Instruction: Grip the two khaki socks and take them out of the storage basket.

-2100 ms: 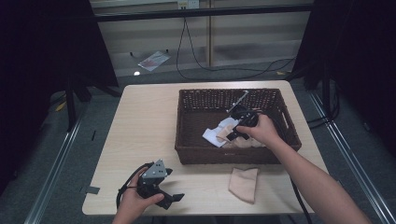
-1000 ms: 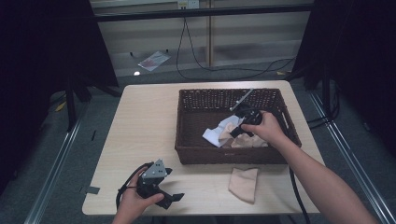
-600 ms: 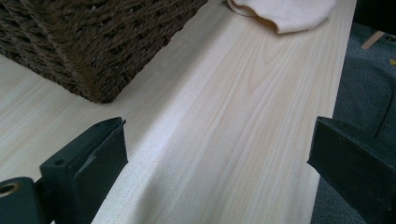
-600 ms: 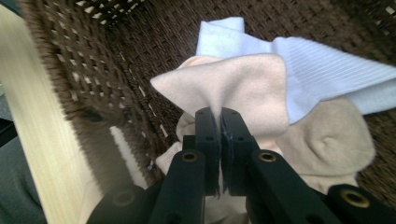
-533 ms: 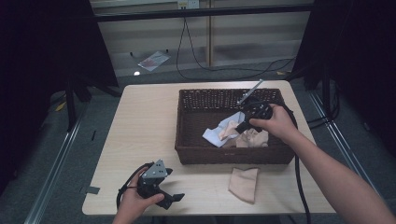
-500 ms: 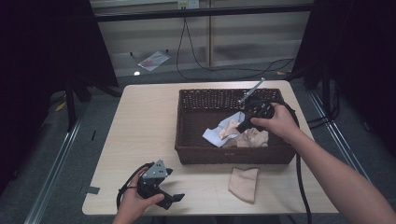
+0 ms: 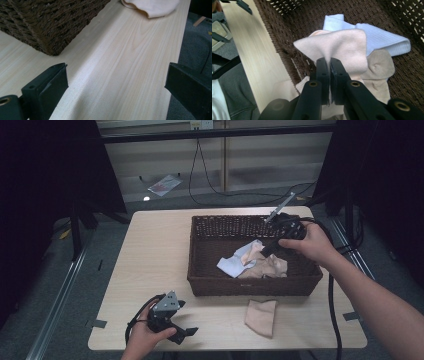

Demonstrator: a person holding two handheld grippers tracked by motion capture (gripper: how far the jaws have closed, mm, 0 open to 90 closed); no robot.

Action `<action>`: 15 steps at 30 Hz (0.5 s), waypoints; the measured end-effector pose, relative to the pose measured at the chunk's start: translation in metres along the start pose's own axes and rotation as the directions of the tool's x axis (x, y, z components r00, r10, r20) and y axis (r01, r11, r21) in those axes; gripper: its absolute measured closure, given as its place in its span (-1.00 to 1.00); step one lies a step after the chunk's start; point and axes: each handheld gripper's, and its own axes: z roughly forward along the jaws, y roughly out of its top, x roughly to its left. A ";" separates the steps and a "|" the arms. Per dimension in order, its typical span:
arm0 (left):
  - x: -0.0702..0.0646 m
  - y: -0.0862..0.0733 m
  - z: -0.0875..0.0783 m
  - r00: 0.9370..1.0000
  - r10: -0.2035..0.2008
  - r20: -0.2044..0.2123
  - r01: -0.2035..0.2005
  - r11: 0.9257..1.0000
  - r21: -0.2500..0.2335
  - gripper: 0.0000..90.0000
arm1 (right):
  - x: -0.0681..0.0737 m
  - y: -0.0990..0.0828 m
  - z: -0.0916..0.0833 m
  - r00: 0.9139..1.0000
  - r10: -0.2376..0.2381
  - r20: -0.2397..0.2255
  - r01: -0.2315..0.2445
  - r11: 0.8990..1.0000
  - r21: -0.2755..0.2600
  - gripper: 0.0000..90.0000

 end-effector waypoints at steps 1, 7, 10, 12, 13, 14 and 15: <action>0.000 0.000 -0.001 1.000 0.002 -0.004 -0.002 1.000 0.008 -0.92 | 0.002 0.001 -0.005 1.000 -0.004 -0.001 0.004 1.000 -0.001 0.93; 0.000 0.000 -0.001 1.000 0.002 -0.004 -0.002 1.000 0.007 -0.92 | 0.008 0.002 -0.017 1.000 -0.010 -0.006 0.010 1.000 -0.010 0.93; 0.000 0.000 -0.001 1.000 0.002 -0.005 -0.002 1.000 0.007 -0.92 | 0.011 0.003 -0.022 1.000 -0.020 -0.003 0.020 1.000 -0.017 0.93; 0.000 0.000 0.000 1.000 0.000 -0.003 0.000 1.000 0.000 -0.92 | 0.015 0.004 -0.027 1.000 -0.027 -0.007 0.026 0.999 -0.019 0.93; 0.000 0.000 -0.001 1.000 0.002 -0.006 -0.002 1.000 0.008 -0.92 | 0.015 0.004 -0.029 0.999 -0.035 -0.013 0.035 0.999 -0.022 0.93; 0.000 0.000 -0.001 1.000 0.002 -0.006 -0.002 1.000 0.008 -0.92 | 0.017 0.005 -0.030 0.999 -0.031 -0.012 0.030 0.999 -0.022 0.93; 0.000 0.000 -0.001 1.000 0.001 -0.006 -0.001 1.000 0.009 -0.92 | 0.017 0.005 -0.031 0.999 -0.039 -0.009 0.039 0.999 -0.022 0.93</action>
